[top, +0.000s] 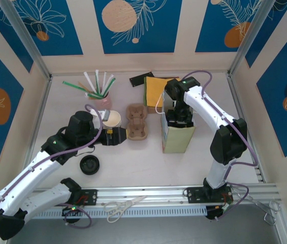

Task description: Pack the takeout coffee

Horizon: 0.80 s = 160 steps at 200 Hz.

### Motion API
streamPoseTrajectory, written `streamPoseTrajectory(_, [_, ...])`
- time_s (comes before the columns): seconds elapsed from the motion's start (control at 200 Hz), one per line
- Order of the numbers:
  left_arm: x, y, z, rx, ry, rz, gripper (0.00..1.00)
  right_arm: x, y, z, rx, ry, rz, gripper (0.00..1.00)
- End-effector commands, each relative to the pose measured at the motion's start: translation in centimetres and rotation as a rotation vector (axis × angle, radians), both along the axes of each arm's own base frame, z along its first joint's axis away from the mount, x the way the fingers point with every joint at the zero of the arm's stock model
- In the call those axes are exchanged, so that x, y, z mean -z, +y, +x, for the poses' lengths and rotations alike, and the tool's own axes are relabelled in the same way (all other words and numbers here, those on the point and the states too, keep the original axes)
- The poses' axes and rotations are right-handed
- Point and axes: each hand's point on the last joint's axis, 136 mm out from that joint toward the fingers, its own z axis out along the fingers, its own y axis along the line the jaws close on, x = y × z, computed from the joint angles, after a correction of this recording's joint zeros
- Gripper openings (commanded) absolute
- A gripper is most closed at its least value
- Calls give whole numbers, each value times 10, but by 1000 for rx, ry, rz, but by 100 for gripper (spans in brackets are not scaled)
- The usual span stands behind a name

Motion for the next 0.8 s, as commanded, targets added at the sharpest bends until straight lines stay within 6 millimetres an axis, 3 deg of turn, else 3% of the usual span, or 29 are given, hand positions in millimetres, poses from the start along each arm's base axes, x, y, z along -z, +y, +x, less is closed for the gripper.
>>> streamPoseTrajectory(0.0, [-7, -5, -1, 30, -22, -20, 100, -4, 2, 2, -3, -2, 18, 66])
streamPoseTrajectory(0.795, [-7, -11, -4, 60, -6, -35, 100, 1, 1, 0, 3, 6, 23, 66])
